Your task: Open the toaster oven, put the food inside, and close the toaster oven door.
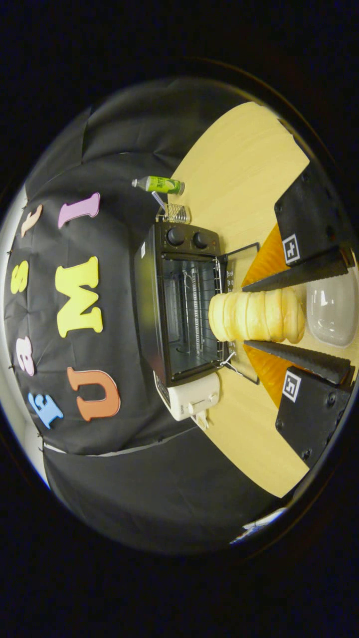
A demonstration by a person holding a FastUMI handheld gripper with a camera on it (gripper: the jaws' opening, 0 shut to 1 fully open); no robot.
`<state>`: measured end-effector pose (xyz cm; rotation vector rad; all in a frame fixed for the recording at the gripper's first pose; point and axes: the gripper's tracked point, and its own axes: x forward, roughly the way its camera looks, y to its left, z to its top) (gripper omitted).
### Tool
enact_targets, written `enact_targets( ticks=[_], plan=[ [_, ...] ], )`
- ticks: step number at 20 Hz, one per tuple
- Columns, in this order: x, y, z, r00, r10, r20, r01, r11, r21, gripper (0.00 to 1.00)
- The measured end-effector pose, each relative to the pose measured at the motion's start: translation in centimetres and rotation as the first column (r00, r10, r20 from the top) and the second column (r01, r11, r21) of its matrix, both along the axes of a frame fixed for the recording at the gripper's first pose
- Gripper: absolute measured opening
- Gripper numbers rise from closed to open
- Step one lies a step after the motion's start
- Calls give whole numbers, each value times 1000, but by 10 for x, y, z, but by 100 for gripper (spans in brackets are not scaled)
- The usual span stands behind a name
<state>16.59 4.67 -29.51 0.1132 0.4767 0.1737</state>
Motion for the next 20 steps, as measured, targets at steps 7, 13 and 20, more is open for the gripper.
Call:
enact_targets(
  ticks=[7, 13, 20],
  plan=[
    [101, 14, -24, 993, -116, 32, 118, 992, -51, 64],
    [165, 25, -21, 981, -180, 75, 176, 983, 60, 64],
    [207, 25, -19, 961, -254, 106, 198, 907, 372, 66]
  ],
)
